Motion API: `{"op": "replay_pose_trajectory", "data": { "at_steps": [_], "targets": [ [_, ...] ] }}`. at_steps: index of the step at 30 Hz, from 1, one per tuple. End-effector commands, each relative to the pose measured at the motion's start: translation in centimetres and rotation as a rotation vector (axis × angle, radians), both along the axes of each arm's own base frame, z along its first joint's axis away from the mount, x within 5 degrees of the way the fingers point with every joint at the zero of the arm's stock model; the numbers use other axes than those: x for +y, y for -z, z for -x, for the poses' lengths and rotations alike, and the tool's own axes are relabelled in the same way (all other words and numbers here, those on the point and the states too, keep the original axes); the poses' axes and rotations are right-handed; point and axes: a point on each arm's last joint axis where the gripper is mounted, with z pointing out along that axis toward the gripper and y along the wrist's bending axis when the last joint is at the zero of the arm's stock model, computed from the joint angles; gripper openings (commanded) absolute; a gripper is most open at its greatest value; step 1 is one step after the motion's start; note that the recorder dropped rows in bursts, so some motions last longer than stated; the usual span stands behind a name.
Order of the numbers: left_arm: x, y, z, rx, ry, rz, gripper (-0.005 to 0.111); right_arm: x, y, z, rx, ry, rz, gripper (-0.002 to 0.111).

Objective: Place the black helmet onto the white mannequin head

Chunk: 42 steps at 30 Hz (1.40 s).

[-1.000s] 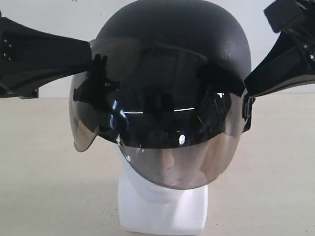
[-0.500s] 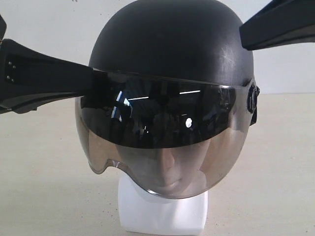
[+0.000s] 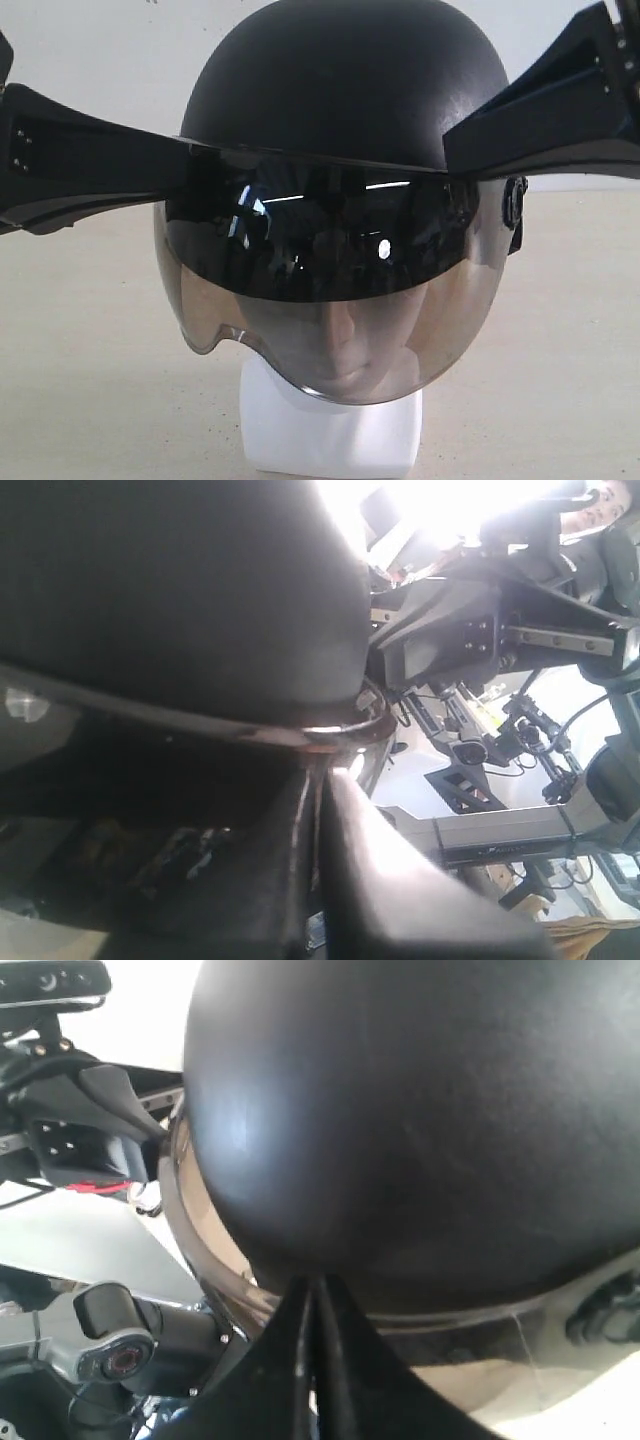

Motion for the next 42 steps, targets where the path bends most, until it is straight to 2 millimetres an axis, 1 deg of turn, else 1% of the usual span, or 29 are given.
{"op": "replay_pose_trajectory", "data": {
  "at_steps": [1,5,10,13,16,19,22,26,30,32,38,42],
  "targets": [
    [0.2,1.6,-0.5,0.02,-0.041,-0.112,0.004,0.1,0.7,0.2,0.01,-0.018,0.003,0.0],
    [0.2,1.7,-0.4,0.021,-0.036,-0.127,0.004,0.1,1.6,0.2,0.031,-0.027,0.017,0.0],
    [0.2,3.0,0.0,0.071,-0.033,-0.127,0.004,0.0,2.0,0.3,0.043,-0.037,0.028,0.0],
    [0.2,3.8,0.3,0.099,-0.031,-0.127,0.004,0.1,1.4,0.7,0.026,-0.04,-0.012,0.0],
    [0.2,3.7,0.4,0.096,-0.031,-0.127,0.004,0.4,0.2,1.1,-0.012,-0.042,-0.116,0.0],
    [0.1,2.7,0.7,0.071,-0.054,-0.071,0.004,0.6,-0.4,1.2,-0.04,-0.05,-0.185,0.0],
    [0.1,1.5,1.3,0.032,-0.074,-0.019,0.004,0.6,-0.4,1.1,-0.052,-0.051,-0.181,0.0],
    [0.0,-1.0,2.2,-0.061,-0.089,0.031,0.004,0.6,-0.4,1.2,-0.062,-0.062,-0.175,0.0],
    [0.1,-2.9,2.0,-0.109,-0.109,0.102,0.004,0.6,-0.4,1.2,-0.079,-0.076,-0.165,0.0],
    [0.1,-3.3,1.8,-0.123,-0.109,0.103,0.004,0.6,-0.4,1.2,-0.081,-0.077,-0.163,0.0],
    [0.1,-3.4,1.8,-0.123,-0.11,0.11,0.004,0.6,-0.5,1.0,-0.091,-0.055,-0.176,0.0],
    [0.1,-3.4,1.8,-0.123,-0.11,0.11,0.004,0.8,-1.4,0.9,-0.129,-0.05,-0.267,0.0]
  ]
}}
